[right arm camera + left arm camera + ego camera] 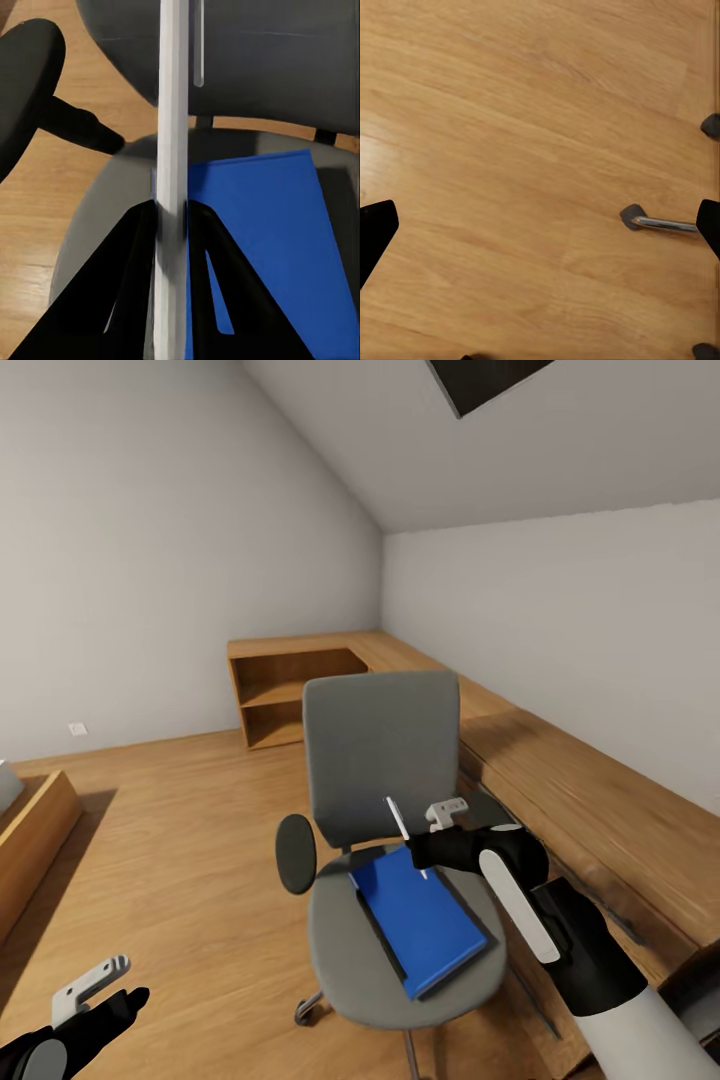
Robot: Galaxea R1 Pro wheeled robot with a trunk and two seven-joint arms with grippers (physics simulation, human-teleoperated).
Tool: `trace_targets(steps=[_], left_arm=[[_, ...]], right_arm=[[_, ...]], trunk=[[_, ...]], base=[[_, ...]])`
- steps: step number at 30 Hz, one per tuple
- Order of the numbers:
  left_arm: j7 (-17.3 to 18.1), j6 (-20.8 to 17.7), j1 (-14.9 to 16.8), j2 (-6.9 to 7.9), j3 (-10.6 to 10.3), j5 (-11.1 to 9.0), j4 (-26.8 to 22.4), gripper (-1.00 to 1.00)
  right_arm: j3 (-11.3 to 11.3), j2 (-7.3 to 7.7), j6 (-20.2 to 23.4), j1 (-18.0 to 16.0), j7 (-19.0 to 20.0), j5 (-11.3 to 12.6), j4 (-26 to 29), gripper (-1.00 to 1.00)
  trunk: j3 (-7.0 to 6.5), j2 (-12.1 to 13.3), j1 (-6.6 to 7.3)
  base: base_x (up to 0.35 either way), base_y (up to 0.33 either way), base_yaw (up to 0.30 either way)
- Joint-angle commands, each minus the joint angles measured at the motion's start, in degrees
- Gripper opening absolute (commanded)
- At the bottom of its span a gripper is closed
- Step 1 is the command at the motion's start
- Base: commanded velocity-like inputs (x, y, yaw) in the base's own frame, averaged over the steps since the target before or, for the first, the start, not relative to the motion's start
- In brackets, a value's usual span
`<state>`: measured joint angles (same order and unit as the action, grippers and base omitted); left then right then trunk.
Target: In the bedroom, organize the workspace by keeping the computer under the desk, ensuring the monitor is on the desk, placing the keyboard on the desk next to the monitor, placing the mouse on the desk next to the keyboard, moving the folder from the swivel chair onto the desk next to the mouse, stacking the notebook on top of the folder with the pen on top of the notebook, and positioning the swivel chair next to the desk.
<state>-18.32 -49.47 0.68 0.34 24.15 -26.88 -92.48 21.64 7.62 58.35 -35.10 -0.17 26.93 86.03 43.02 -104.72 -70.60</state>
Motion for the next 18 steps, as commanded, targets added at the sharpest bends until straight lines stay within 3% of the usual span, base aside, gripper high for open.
trace_targets(steps=[1, 6, 10, 11, 13, 14, 16, 18], left_arm=[[-0.4, -0.2, 0.0, 0.03, 0.0, -0.6, -0.1, 1.00], [-0.3, -0.2, 0.0, 0.09, 0.1, -0.6, -0.1, 1.00], [-0.3, -0.2, 0.0, 0.15, 0.2, -0.6, -0.1, 1.00], [-0.3, -0.2, 0.0, 0.05, 2.0, -0.6, 0.0, 1.00], [-0.2, -0.2, 0.0, 0.03, 2.7, -0.7, 0.0, 1.00], [0.0, 0.1, 0.0, -0.06, 4.4, -0.6, 0.5, 1.00], [0.0, 0.2, 0.1, -0.05, 4.7, -0.5, 1.6, 1.00], [0.1, 2.9, 0.0, -0.01, 4.8, -0.2, 5.1, 1.00]], right_arm=[[0.0, 0.05, 0.0, 0.0, 0.1, 0.1, 0.0, -1.00], [0.0, 0.10, -0.9, 0.0, 0.1, 0.1, 0.0, -1.00], [0.0, 0.11, -1.0, 0.0, 0.2, 0.1, 0.0, -1.00], [0.0, 0.10, -1.0, 0.0, 0.1, 0.0, 0.1, -1.00], [0.0, 0.11, -1.0, 0.0, 0.1, 0.0, 0.1, -1.00], [-0.1, 0.19, -1.1, 0.0, 0.1, 0.0, 0.4, -1.00], [-0.2, 0.17, -1.2, 0.0, 0.0, 0.0, 0.4, -1.00], [-0.8, 0.13, -1.8, 0.0, -0.1, -0.1, 0.4, -1.00]], trunk=[[-0.19, 0.4, 0.23], [-1.29, 2.4, 1.33], [-2.04, 4.0, 2.21], [-2.22, 4.4, 2.43], [-2.58, 5.2, 2.87], [-2.76, 5.6, 3.09], [-3.12, 6.4, 3.53], [-3.47, 7.2, 3.97]], base=[[-0.136, 0.064, -0.193], [-0.237, 0.128, -0.206], [-0.277, 0.158, -0.060], [-0.284, 0.163, -0.007], [-0.284, 0.164, -0.005], [-0.281, 0.192, 0.000], [-0.271, 0.190, 0.000], [-0.170, 0.124, 0.000]])
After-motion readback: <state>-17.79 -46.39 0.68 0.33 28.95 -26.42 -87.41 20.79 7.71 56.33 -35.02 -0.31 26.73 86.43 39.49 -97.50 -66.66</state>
